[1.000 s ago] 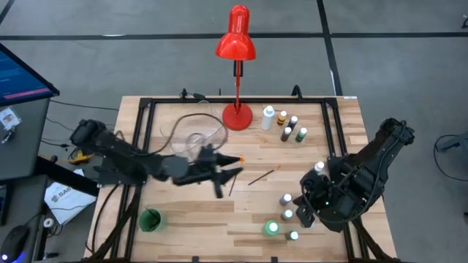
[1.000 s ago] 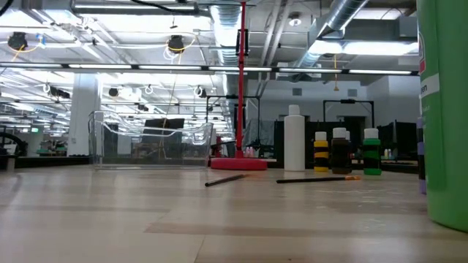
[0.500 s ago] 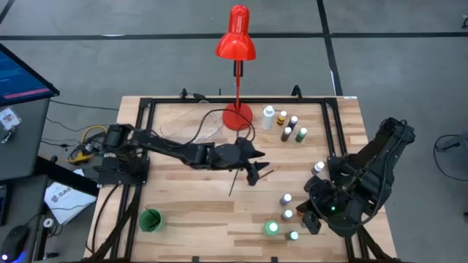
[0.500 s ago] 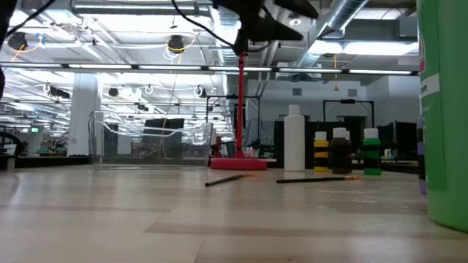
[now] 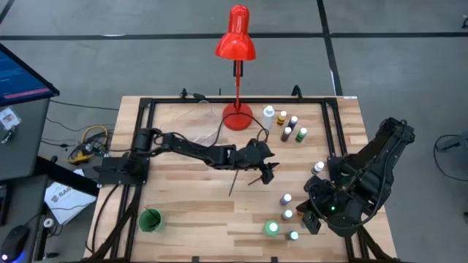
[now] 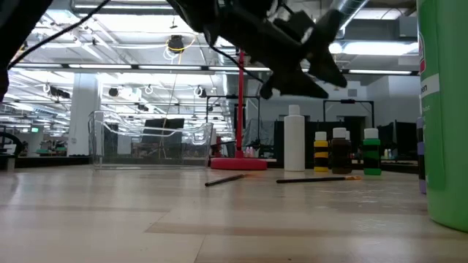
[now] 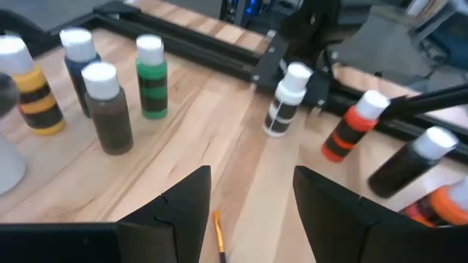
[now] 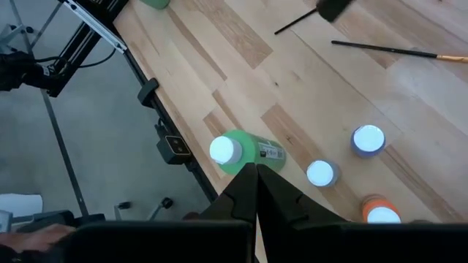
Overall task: Pick & Place Paint Supplies
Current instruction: Put the black paintbrush into the green cup
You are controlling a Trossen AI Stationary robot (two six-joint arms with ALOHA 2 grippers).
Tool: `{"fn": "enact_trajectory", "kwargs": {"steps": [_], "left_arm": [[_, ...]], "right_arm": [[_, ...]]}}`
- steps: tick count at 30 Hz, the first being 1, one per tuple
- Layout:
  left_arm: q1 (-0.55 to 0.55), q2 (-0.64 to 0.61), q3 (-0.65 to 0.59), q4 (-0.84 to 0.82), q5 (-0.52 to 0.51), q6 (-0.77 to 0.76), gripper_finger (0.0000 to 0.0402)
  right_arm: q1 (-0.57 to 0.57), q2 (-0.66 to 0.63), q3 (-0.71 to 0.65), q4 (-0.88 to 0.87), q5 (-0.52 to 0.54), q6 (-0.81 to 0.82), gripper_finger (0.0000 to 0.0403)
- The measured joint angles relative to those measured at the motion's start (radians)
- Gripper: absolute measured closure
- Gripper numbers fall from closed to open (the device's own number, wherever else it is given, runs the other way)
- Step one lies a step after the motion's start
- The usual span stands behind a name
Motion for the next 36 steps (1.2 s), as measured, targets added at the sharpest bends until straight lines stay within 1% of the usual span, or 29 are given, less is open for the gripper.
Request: {"fn": "enact_trajectory", "kwargs": {"steps": [6, 13, 18, 20, 27, 32, 36], "left_arm": [[0.004, 0.099, 0.054, 0.001, 0.042, 0.046, 0.0215], [0.019, 0.194, 0.123, 0.007, 0.054, 0.051, 0.0215], [0.037, 0.260, 0.171, 0.008, 0.101, 0.053, 0.0215], [0.039, 0.278, 0.177, -0.001, 0.105, 0.053, 0.0215], [0.053, 0.299, 0.185, -0.004, 0.095, 0.089, 0.0215], [0.060, 0.300, 0.185, -0.002, 0.092, 0.157, 0.0215], [0.065, 0.300, 0.185, -0.003, 0.092, 0.162, 0.0215]], "right_arm": [[-0.001, 0.000, 0.000, 0.000, 0.004, 0.000, 0.0403], [-0.001, 0.000, 0.000, -0.001, 0.020, 0.000, 0.0403], [-0.001, 0.000, 0.000, -0.001, 0.020, 0.000, 0.0403], [-0.001, 0.000, 0.000, -0.001, 0.020, -0.001, 0.0403], [-0.001, 0.000, 0.000, -0.007, 0.020, -0.011, 0.0403], [-0.001, 0.000, 0.000, -0.007, 0.020, -0.011, 0.0403], [-0.001, 0.000, 0.000, -0.007, 0.020, -0.011, 0.0403]]}}
